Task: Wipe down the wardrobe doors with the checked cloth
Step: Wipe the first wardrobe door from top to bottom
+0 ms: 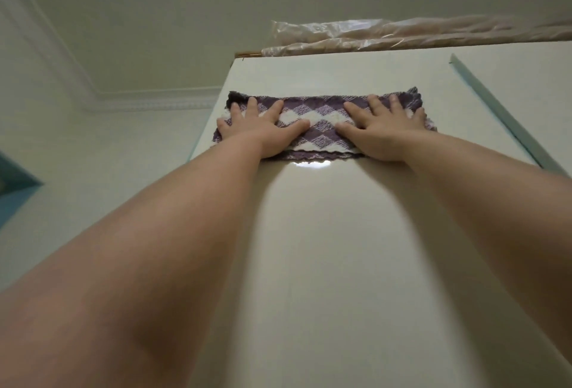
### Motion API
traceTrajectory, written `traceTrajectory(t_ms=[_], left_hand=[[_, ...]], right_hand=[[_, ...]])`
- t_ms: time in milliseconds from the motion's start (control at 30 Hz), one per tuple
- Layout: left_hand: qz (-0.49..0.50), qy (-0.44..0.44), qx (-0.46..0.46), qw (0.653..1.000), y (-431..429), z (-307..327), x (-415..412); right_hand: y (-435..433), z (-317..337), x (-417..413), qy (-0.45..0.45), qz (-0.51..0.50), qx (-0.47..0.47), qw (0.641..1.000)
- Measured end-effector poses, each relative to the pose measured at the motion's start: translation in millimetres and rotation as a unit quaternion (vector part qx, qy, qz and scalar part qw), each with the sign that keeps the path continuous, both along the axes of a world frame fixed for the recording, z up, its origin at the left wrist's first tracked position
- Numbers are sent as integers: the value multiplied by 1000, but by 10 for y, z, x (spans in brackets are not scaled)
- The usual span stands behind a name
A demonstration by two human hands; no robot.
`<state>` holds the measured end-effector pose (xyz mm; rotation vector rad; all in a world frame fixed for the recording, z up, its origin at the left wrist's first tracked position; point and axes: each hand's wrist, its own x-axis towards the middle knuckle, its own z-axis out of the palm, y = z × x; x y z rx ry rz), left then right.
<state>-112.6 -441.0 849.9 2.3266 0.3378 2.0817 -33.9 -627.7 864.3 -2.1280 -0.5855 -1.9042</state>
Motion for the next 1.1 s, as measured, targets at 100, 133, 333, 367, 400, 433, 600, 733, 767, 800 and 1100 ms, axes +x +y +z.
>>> traceTrajectory(t_ms=[100, 133, 333, 367, 400, 433, 600, 733, 767, 800, 1100], left_hand=[[1, -2, 13, 1000, 65, -181, 2], [2, 3, 16, 1000, 81, -259, 11], [4, 7, 28, 1000, 163, -627, -2], [6, 9, 27, 1000, 219, -698, -14], [4, 10, 28, 1000, 235, -746, -22], [1, 11, 27, 1000, 249, -790, -23], [-12, 24, 14, 1000, 336, -1094, -41], [-23, 16, 12, 1000, 429, -1495, 2], [-27, 13, 13, 999, 465, -1597, -2], [-28, 13, 15, 999, 498, -1706, 0], [8, 30, -13, 999, 471, -2241, 3]], right_hand=[[38, -248, -12, -2, -6, 1, 1000], [40, -335, -4, 0, -4, 2, 1000], [100, -692, -2, -5, -10, 13, 1000], [152, -740, -4, -4, -11, 10, 1000], [167, -777, -9, -5, -13, 11, 1000], [181, -817, -12, -4, -16, 12, 1000], [287, -1159, -54, 8, -20, 7, 1000], [359, -1609, -101, 10, -23, -4, 1000], [391, -1741, -115, 11, -23, -6, 1000], [424, -1882, -116, 12, -22, -6, 1000], [423, -2287, -160, 18, -21, -35, 999]])
